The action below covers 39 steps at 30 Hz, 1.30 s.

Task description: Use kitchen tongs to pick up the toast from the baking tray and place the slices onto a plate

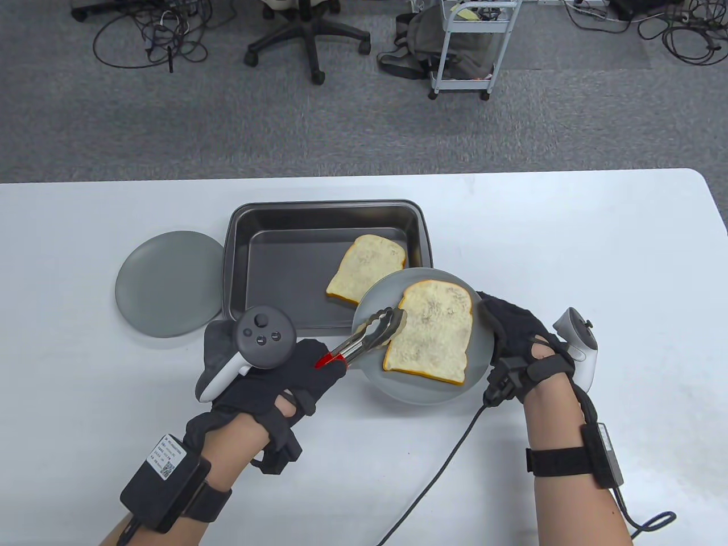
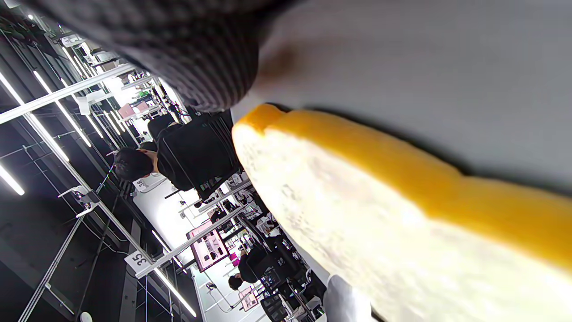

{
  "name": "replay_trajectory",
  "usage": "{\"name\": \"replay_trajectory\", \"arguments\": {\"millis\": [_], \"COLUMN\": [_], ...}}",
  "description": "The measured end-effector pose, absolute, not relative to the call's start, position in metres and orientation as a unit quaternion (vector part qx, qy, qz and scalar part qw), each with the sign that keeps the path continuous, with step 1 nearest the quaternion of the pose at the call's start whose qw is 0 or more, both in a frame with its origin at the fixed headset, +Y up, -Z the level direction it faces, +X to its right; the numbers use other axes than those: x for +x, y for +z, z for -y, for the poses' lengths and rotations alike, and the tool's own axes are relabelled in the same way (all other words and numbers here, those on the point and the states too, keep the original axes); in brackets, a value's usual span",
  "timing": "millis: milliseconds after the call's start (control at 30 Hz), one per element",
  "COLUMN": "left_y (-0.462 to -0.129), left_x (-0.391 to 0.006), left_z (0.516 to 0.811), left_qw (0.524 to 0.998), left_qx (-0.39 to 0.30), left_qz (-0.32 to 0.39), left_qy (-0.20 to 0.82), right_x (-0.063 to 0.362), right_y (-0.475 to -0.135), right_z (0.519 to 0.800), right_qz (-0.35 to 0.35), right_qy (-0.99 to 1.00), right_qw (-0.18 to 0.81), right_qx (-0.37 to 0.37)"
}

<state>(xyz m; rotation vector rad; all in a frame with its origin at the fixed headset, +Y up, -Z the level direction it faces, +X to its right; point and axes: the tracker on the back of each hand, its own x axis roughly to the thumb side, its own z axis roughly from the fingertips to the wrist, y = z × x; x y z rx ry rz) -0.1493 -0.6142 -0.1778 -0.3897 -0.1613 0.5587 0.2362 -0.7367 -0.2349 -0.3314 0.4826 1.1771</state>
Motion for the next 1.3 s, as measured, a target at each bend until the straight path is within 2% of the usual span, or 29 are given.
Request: {"name": "replay_trajectory", "arguments": {"millis": [167,433,700,1000,1300], "left_y": [-0.176,-0.176,-0.192,-0.220,-0.247], "left_x": [-0.148,-0.156,-0.179,-0.201,-0.196], "left_z": [0.613,0.606,0.607,0.641,0.677], "left_qw": [0.941,0.927,0.925,0.948,0.948], "left_qx": [-0.184,-0.165,-0.129,-0.117,-0.188], "left_qz": [0.082,0.085,0.041,-0.048,-0.081], "left_qy": [0.272,0.325,0.356,0.292,0.245], "right_x": [0.237,0.238,0.246,0.266,0.274], "right_y": [-0.235,-0.235,-0.234,-0.234,-0.235], "right_z": [0.737,0.735,0.735,0.735,0.737], "right_qz": [-0.224,-0.221,-0.215,-0.202,-0.196], "right_qy": [0.545,0.539,0.535,0.520,0.513], "right_qw": [0.793,0.798,0.802,0.813,0.817], "right_qx": [-0.153,-0.155,-0.158,-0.166,-0.173]}}
